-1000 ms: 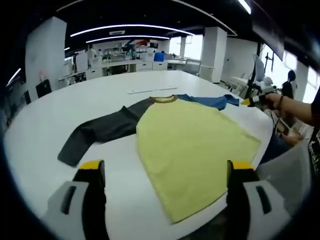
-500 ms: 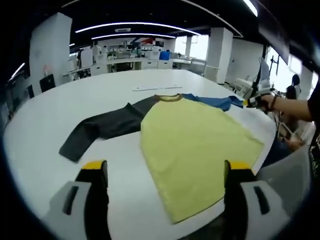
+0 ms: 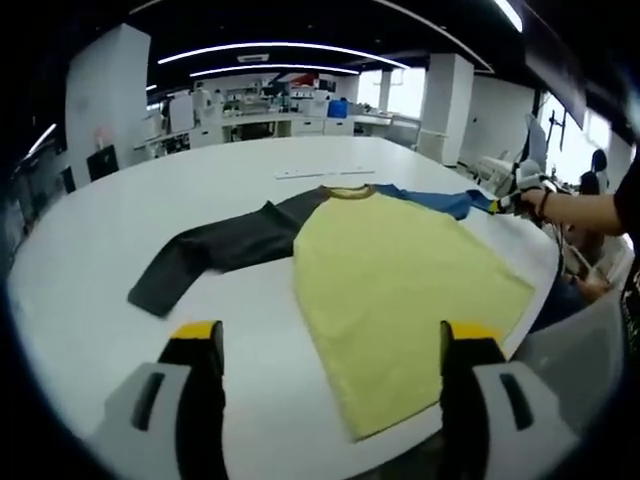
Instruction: Fold the garment on the visible template until the final outline fits inside the template.
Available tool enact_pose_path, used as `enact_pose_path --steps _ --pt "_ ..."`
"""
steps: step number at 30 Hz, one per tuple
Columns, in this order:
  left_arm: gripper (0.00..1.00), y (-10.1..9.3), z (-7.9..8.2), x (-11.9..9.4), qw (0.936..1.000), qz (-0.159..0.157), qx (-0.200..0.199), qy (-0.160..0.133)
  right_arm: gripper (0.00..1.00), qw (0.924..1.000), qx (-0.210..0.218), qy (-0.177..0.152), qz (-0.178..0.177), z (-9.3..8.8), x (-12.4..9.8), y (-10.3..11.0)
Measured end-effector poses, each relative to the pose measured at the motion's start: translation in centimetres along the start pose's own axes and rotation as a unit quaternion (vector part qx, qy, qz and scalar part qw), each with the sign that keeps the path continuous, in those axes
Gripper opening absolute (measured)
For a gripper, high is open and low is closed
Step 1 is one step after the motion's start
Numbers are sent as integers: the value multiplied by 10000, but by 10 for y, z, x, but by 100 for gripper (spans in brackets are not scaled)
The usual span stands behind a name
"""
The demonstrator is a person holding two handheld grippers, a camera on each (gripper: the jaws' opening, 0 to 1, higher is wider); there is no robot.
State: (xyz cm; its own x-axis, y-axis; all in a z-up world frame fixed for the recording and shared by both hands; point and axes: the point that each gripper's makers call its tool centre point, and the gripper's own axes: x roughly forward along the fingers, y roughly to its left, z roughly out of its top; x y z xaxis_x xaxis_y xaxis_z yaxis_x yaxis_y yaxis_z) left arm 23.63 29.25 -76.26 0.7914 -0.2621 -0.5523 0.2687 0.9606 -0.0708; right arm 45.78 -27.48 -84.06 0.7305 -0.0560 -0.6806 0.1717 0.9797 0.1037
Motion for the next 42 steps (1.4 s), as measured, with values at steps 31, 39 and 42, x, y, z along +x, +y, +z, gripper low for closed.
enact_pose_path --steps 31,39,42 --pt "86 -7 5 -3 9999 -85 119 -30 0 9965 -741 323 188 -6 -40 -13" --pt "86 -7 2 -3 9998 -145 147 4 0 9951 -892 384 206 -5 -47 -30" --pt "87 -9 3 -3 9997 -172 162 -9 0 9941 -987 414 173 -1 -41 -42"
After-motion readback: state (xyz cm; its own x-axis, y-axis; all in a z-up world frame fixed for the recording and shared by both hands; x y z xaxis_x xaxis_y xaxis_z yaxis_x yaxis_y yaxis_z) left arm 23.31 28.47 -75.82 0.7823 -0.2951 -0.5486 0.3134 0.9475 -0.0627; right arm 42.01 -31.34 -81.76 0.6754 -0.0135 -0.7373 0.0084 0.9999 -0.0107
